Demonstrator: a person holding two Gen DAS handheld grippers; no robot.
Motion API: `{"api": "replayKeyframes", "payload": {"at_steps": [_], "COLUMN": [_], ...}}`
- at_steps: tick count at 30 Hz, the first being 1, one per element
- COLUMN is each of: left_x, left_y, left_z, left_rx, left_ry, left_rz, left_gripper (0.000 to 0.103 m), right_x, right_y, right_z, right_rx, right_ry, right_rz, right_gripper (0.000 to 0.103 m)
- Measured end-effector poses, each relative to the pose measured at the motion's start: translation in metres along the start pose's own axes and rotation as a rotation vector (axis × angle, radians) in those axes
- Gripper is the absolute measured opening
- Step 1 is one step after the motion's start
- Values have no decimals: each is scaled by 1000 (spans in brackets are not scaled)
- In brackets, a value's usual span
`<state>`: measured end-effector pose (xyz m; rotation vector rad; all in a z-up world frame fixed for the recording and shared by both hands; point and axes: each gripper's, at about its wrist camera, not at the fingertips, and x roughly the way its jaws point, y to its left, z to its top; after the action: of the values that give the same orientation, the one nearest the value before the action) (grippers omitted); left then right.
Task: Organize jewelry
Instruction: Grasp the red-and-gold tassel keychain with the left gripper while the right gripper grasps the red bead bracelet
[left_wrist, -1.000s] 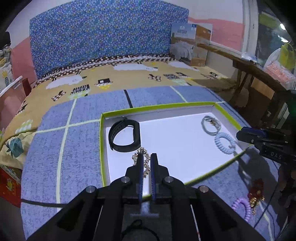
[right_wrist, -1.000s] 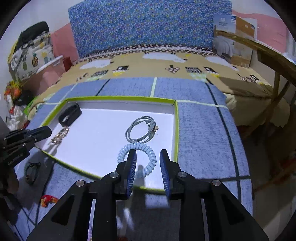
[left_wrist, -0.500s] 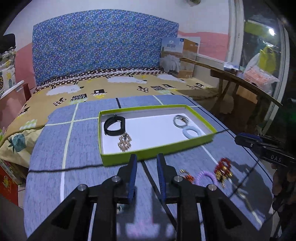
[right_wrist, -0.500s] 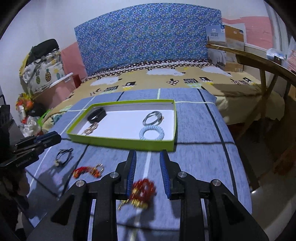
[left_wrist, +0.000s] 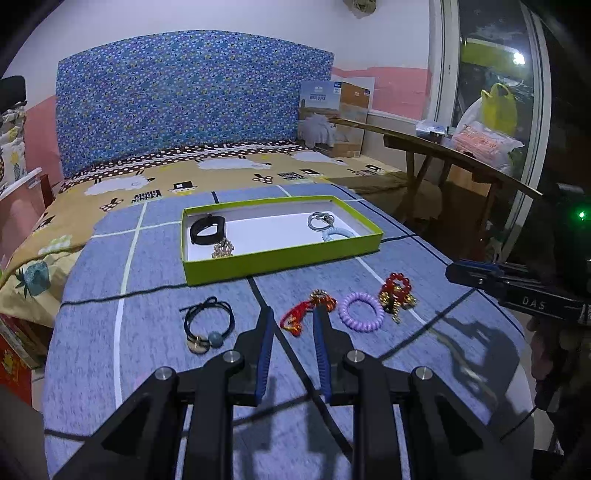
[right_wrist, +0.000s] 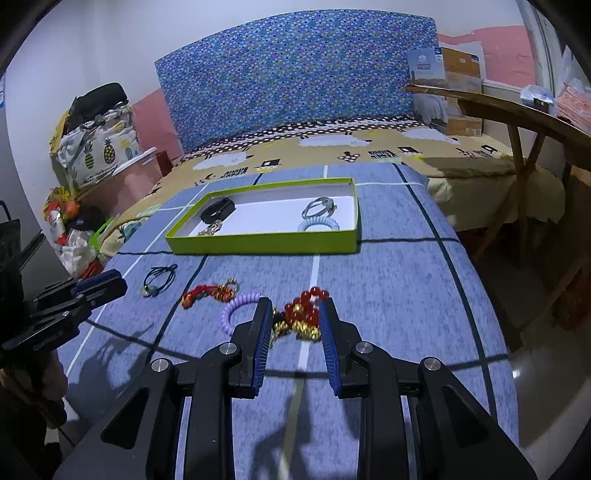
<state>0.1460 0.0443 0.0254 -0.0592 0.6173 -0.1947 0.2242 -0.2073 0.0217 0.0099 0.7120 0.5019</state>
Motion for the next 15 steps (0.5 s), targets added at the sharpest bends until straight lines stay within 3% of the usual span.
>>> {"api": "replayKeyframes", "payload": {"at_steps": [15], "left_x": [-5], "left_y": [-2], "left_z": [-9], "left_rx": [1], "left_ry": [-2], "left_rz": [-1], "left_gripper": [23], "right_x": [1], "right_y": [-3], "right_z": [-16], "right_rx": [22], "right_ry": [32], "right_rz": [-5], "right_gripper": [27]}}
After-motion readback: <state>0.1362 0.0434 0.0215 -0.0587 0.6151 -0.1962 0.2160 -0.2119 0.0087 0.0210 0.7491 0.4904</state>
